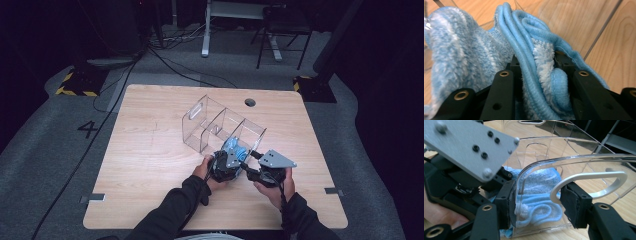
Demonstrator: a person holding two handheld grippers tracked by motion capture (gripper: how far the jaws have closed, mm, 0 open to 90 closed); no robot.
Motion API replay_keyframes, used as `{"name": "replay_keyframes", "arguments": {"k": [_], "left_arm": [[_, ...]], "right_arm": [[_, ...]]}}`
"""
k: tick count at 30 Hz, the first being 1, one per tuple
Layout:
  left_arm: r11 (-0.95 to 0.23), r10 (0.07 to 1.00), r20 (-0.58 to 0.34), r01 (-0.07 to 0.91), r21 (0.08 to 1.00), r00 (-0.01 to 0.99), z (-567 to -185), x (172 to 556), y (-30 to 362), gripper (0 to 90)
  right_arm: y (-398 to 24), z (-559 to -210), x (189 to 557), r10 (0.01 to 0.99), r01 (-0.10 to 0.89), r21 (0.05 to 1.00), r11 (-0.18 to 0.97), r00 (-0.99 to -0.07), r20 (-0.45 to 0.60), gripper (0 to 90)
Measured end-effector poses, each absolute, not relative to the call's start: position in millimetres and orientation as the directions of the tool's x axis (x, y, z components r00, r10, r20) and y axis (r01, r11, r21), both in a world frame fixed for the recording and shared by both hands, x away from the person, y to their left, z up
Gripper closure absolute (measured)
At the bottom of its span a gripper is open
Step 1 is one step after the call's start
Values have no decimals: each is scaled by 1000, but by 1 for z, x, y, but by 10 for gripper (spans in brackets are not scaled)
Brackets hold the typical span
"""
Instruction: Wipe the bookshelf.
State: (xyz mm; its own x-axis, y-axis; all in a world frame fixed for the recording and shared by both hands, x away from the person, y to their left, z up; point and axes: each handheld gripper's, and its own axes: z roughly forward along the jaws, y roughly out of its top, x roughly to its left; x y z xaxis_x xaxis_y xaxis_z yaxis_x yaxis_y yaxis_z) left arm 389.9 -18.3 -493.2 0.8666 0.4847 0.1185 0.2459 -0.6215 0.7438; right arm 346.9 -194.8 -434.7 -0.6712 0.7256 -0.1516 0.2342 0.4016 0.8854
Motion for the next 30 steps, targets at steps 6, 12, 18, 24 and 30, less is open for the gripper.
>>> {"name": "replay_keyframes", "arguments": {"k": [6,12,18,24,30], "left_arm": [[-632,457,98,245,735,884,-493,392,-15,681],[-634,443,92,239,736,892,-494,389,-12,680],[-681,396,114,209,702,911,-491,382,-5,677],[-708,374,124,196,679,919,-489,374,8,674],[-713,368,136,185,676,920,-484,368,15,674]], "right_arm": [[-198,-434,352,710,239,885,400,-692,-134,469],[-200,-434,353,698,233,885,402,-704,-132,468],[-201,-433,354,691,232,884,406,-711,-131,467],[-203,-433,355,693,231,883,409,-709,-135,473],[-212,-435,364,725,256,888,382,-679,-116,536]]}}
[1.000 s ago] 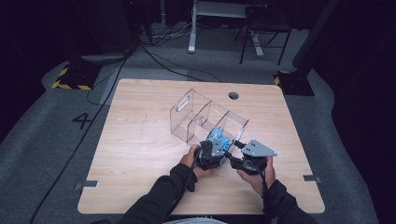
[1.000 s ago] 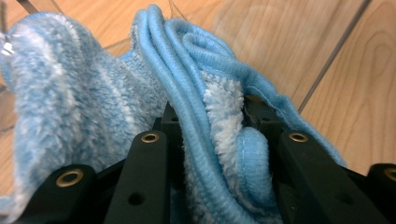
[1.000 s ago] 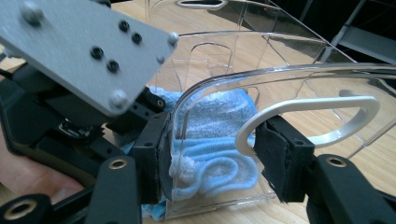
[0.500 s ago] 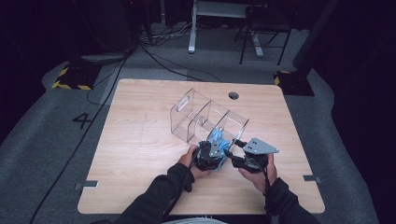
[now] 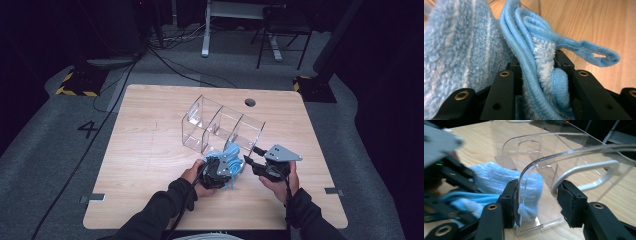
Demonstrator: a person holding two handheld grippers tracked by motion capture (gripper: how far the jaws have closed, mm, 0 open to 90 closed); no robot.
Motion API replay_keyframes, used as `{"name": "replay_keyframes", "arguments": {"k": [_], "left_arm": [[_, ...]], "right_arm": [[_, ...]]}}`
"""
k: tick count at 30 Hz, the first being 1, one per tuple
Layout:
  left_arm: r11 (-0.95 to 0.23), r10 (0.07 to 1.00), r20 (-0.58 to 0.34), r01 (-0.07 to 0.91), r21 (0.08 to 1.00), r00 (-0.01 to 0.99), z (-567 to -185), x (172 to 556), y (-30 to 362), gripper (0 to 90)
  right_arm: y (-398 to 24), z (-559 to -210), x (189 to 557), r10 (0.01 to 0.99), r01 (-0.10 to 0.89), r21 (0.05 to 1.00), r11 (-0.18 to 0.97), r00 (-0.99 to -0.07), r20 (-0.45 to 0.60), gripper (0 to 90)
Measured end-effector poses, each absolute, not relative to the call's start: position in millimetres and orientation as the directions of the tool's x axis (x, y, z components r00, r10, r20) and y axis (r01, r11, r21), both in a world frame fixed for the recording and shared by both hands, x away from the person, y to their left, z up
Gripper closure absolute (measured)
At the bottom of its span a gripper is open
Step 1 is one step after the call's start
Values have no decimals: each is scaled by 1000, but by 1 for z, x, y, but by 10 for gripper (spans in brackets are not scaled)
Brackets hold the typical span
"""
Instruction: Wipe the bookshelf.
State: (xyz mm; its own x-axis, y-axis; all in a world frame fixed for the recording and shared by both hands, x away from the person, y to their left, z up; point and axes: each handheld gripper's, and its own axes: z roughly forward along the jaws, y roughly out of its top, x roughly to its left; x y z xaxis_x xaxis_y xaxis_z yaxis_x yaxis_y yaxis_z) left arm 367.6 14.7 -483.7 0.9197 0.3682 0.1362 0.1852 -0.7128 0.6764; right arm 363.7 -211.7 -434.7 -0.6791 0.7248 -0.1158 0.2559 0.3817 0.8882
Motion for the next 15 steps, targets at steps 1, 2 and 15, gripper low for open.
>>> {"name": "replay_keyframes", "arguments": {"k": [1,2,15], "left_arm": [[-715,368,136,187,673,920,-483,367,16,674],[-715,369,138,186,674,919,-482,367,16,674],[-716,348,159,153,681,924,-473,375,13,674]], "right_arm": [[-213,-435,366,728,262,888,377,-677,-109,540],[-214,-434,369,726,263,888,377,-679,-107,540],[-218,-435,384,746,259,889,377,-654,-126,556]]}}
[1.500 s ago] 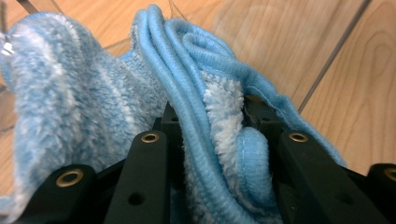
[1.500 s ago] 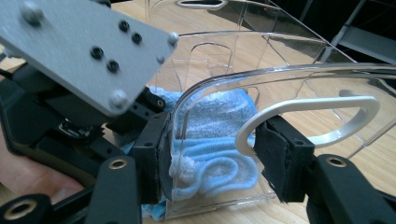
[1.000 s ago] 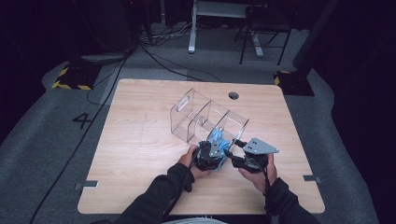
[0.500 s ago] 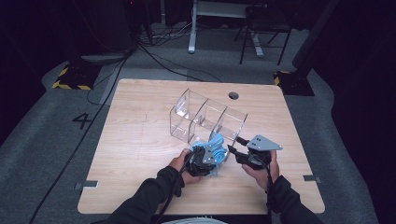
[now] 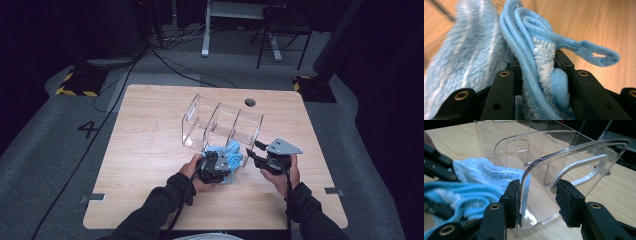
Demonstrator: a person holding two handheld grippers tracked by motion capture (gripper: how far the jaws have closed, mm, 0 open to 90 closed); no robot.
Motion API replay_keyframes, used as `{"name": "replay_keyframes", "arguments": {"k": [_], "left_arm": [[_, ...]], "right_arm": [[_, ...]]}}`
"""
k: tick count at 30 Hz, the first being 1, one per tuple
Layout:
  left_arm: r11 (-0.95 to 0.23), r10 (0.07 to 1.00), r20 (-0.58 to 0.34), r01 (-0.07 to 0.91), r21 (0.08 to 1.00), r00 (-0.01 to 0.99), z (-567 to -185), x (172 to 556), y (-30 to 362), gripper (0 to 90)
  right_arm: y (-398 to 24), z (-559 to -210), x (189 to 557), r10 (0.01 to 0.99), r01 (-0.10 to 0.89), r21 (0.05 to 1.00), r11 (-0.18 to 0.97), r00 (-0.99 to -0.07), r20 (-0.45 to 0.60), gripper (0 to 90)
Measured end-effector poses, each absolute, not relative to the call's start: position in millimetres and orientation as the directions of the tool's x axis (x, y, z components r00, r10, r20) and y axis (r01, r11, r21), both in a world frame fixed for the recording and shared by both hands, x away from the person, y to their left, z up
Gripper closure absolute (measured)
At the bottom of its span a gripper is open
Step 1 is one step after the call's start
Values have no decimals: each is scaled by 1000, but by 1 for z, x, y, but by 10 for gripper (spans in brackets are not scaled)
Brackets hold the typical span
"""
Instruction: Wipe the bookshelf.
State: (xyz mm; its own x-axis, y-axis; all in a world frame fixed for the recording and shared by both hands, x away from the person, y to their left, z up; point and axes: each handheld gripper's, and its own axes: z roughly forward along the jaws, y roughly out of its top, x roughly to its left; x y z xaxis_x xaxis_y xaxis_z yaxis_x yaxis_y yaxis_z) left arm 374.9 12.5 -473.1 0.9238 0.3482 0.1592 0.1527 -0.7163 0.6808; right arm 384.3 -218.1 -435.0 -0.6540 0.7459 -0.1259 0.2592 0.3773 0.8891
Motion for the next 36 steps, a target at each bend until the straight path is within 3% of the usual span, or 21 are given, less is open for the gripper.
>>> {"name": "replay_keyframes", "arguments": {"k": [7,13,22,36], "left_arm": [[-733,320,160,137,666,934,-479,363,11,673],[-745,316,175,129,655,933,-475,359,24,681],[-750,338,191,141,647,921,-469,354,44,681],[-695,478,202,227,683,855,-454,349,117,678]], "right_arm": [[-228,-435,383,752,267,892,364,-649,-113,542],[-237,-438,371,710,242,880,408,-690,-140,468],[-251,-448,357,671,247,844,475,-723,-165,440],[-299,-462,351,713,314,811,493,-681,-169,404]]}}
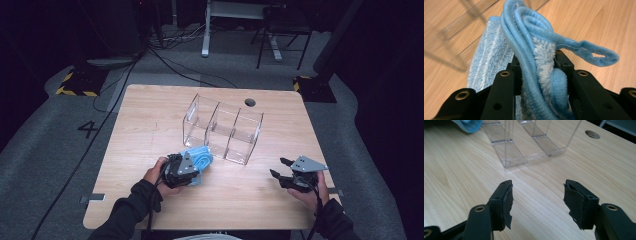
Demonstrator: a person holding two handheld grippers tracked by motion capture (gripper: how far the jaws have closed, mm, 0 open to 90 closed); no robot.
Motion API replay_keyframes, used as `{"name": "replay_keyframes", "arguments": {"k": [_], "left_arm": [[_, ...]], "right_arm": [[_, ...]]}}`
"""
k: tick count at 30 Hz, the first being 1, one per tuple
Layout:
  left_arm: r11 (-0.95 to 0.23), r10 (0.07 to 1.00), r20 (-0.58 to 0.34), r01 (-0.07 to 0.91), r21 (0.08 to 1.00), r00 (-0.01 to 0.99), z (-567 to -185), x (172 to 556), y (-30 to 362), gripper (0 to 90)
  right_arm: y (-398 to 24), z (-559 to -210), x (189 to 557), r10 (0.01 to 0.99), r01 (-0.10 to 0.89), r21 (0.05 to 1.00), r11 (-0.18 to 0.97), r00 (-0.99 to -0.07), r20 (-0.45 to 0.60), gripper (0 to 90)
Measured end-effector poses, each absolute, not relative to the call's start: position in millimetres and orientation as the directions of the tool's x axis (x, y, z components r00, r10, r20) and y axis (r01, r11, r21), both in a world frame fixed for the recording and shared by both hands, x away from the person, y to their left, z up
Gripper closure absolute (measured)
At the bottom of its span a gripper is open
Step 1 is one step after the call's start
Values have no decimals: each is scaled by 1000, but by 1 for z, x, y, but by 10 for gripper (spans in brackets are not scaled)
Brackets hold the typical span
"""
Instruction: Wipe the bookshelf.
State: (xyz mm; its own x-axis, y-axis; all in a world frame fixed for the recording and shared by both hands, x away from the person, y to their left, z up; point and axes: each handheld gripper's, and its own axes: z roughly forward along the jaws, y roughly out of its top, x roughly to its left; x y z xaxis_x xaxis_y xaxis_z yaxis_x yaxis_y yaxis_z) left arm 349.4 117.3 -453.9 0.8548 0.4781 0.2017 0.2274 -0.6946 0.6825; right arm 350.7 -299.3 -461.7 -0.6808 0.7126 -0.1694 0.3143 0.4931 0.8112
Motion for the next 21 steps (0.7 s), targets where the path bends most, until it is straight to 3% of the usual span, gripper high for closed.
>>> {"name": "replay_keyframes", "arguments": {"k": [13,21], "left_arm": [[-621,697,258,384,683,669,-458,357,203,675],[-594,744,222,469,654,631,-475,369,227,657]], "right_arm": [[-312,-466,354,747,353,798,488,-642,-173,394],[-309,-468,355,741,362,784,504,-647,-178,383]]}}
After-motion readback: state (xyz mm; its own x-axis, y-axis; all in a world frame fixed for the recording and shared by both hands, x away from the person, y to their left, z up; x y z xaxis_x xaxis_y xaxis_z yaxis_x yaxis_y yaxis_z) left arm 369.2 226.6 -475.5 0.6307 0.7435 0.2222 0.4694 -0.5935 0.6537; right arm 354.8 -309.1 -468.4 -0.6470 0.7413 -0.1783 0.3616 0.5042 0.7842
